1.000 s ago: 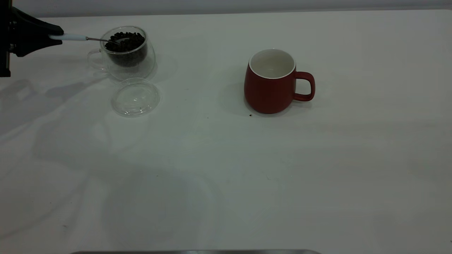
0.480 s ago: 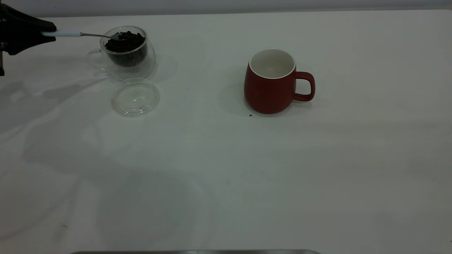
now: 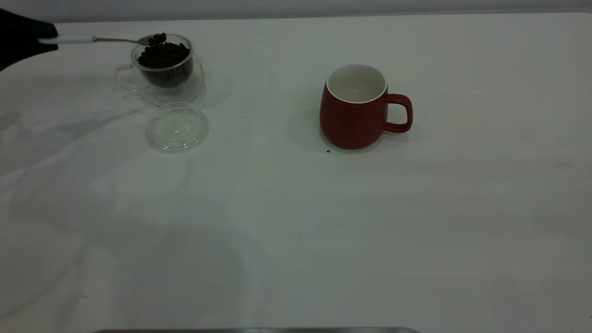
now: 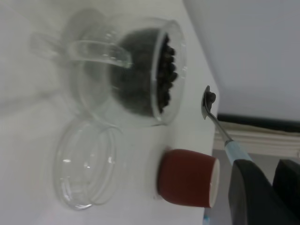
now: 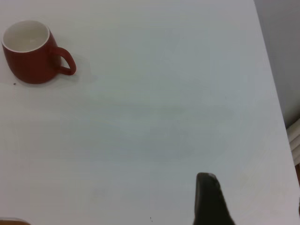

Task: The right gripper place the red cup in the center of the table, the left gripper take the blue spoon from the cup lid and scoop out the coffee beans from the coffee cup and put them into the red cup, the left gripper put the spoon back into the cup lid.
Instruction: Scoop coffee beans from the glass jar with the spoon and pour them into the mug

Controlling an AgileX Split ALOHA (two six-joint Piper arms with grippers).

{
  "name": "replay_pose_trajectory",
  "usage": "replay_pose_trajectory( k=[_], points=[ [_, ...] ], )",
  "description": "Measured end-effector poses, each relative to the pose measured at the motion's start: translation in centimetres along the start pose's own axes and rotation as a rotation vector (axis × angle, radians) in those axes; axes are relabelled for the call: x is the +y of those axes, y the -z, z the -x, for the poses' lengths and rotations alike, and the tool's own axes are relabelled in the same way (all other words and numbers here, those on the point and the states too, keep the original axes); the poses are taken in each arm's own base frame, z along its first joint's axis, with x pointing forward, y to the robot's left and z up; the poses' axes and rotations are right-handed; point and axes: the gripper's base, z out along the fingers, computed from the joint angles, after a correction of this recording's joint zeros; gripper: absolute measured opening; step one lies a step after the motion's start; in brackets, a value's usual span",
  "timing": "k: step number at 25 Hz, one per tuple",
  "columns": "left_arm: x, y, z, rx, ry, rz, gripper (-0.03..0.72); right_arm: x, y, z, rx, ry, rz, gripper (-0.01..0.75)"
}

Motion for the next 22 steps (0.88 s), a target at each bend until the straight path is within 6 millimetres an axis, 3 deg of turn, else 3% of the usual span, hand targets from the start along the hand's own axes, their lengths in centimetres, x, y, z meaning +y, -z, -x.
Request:
replay_pose_trajectory(
  k=[13, 22],
  points=[
    [-0.7, -0.1, -0.6, 0.065, -0.024, -0.072, 0.122, 0.0, 0.0, 0.0, 0.0, 0.0, 0.0, 0.479],
    [-2.2, -3.6, -2.3, 0.17, -0.026, -0.079, 0.122, 0.0, 0.0, 0.0, 0.0, 0.0, 0.0, 0.479]
  ],
)
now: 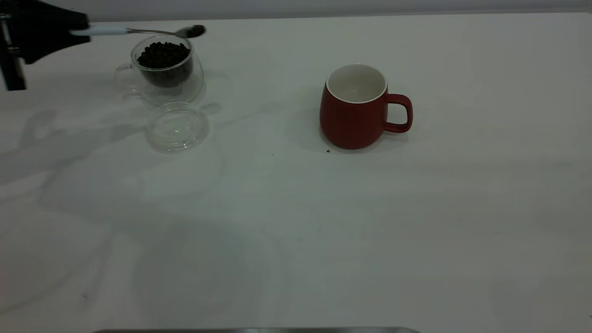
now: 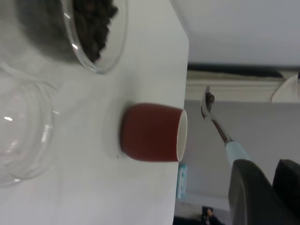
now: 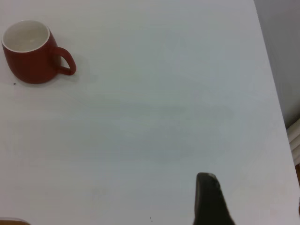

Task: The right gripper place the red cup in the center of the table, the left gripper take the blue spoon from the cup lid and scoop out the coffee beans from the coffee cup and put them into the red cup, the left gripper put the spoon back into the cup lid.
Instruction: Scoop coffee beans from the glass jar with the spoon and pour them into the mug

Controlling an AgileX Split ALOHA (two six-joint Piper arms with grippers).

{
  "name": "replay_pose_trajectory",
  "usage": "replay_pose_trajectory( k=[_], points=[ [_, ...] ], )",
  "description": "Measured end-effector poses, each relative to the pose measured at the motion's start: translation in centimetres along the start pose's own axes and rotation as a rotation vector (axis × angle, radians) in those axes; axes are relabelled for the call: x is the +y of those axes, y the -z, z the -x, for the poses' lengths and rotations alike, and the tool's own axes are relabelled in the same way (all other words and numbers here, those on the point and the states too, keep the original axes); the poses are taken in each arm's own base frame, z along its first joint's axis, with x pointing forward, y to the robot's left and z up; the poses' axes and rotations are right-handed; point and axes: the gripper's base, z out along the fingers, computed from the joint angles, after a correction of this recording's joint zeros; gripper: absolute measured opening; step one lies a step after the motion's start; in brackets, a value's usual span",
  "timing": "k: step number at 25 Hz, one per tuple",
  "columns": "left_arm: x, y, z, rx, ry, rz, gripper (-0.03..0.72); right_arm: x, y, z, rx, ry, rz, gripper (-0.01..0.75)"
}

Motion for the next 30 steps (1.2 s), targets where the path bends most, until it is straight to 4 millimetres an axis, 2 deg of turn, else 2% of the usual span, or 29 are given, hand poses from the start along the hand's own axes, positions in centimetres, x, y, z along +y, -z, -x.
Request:
replay_pose_trajectory(
  k=[8, 18, 30],
  points=[
    [-1.3, -3.8, -1.5, 0.103, 0.001, -0.008, 0.122, 0.0, 0.0, 0.0, 0.0, 0.0, 0.0, 0.479],
    [-2.3, -7.4, -2.6, 0.121, -0.006, 0.004, 0.122, 0.0, 0.0, 0.0, 0.0, 0.0, 0.0, 0.479],
    [-3.0, -10.1, -3.6, 0.121, -0.008, 0.024, 0.122, 0.0, 0.0, 0.0, 0.0, 0.0, 0.0, 0.479]
  ],
)
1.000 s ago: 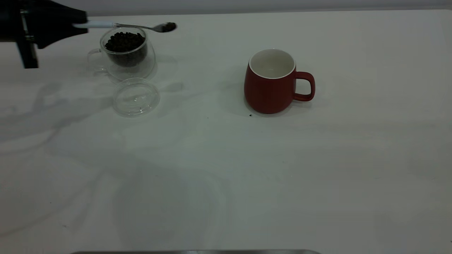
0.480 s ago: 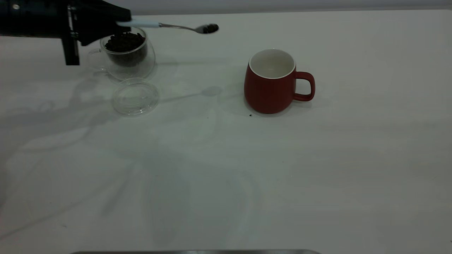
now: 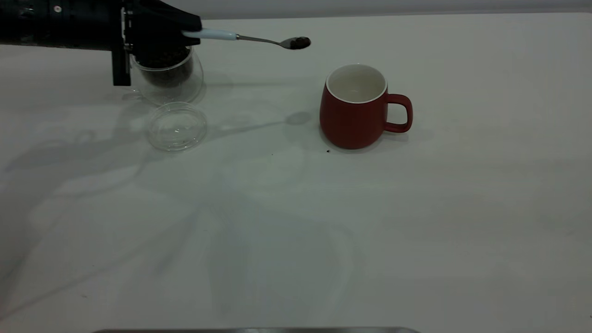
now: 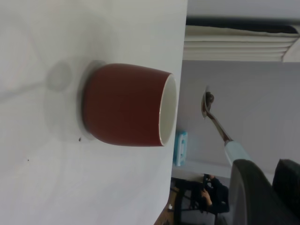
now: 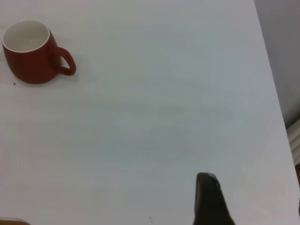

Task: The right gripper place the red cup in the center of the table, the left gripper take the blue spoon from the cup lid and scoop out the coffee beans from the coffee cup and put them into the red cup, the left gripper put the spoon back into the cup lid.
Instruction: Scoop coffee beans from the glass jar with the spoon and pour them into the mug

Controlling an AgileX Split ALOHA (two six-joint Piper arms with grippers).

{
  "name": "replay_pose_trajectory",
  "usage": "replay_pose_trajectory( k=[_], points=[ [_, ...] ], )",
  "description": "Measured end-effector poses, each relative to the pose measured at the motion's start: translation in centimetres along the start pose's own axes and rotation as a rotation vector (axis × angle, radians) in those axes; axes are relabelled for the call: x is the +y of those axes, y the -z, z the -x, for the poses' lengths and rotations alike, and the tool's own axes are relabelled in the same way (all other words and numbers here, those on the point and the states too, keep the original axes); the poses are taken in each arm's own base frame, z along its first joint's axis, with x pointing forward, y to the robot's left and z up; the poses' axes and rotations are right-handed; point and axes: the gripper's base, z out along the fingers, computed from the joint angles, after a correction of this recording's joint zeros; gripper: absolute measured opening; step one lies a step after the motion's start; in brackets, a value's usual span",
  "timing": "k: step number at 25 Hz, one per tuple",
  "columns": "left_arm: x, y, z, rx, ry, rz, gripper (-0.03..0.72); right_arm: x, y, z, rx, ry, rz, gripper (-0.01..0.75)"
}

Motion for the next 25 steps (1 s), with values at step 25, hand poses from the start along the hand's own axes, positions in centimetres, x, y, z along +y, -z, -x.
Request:
replay_pose_trajectory(
  k=[25],
  points=[
    [-0.8, -4.9, -2.0, 0.023, -0.078, 0.103, 0.122, 0.0, 0.0, 0.0, 0.0, 0.0, 0.0, 0.478]
  ],
)
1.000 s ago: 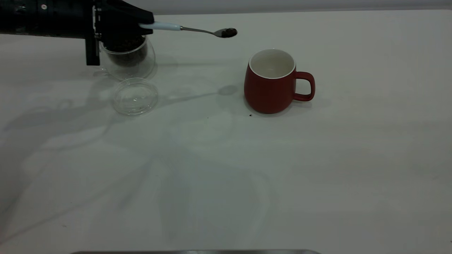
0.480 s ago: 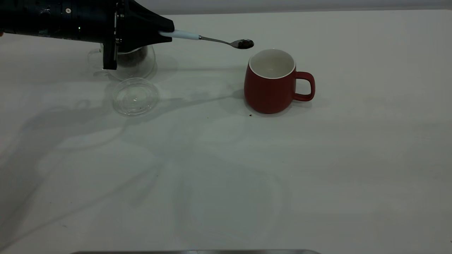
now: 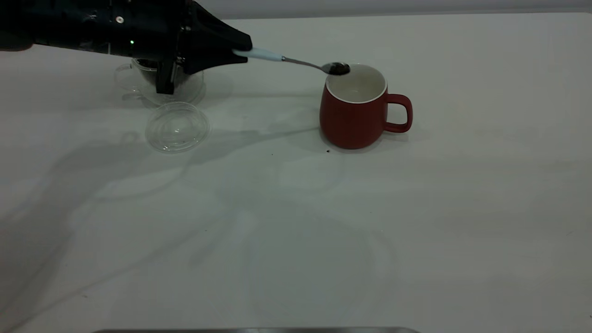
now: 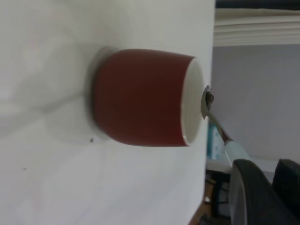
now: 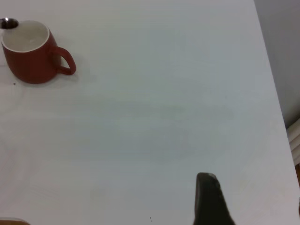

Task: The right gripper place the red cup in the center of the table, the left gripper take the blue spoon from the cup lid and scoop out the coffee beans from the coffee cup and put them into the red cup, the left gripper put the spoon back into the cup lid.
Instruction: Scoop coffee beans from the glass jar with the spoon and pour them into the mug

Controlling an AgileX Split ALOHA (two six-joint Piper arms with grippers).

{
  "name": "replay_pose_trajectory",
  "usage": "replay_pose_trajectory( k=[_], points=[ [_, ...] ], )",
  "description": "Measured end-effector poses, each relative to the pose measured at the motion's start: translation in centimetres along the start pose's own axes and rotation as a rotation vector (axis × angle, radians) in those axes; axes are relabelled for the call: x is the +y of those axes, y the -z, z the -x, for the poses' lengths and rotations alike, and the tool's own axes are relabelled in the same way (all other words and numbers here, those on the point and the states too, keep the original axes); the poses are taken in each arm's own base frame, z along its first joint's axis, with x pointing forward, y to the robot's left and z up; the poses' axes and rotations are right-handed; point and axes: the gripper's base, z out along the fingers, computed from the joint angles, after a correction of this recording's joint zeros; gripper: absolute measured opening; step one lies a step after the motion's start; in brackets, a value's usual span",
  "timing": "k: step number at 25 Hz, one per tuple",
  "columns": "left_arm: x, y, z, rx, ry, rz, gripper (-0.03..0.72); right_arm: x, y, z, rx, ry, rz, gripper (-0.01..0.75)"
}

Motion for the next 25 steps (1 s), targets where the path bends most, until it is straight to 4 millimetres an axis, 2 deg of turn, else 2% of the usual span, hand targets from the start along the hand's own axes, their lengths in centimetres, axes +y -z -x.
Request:
replay_pose_trajectory(
  k=[10, 16, 25],
  points=[
    [-0.7, -2.0, -0.9, 0.008, -0.066, 0.041, 0.122, 0.0, 0.0, 0.0, 0.0, 0.0, 0.0, 0.478],
    [-1.3, -3.3, -1.5, 0.025, -0.163, 0.068, 0.122, 0.0, 0.0, 0.0, 0.0, 0.0, 0.0, 0.476],
    [-1.4, -3.4, -1.2, 0.02, -0.327, 0.077, 0.122, 0.0, 0.0, 0.0, 0.0, 0.0, 0.0, 0.476]
  ],
)
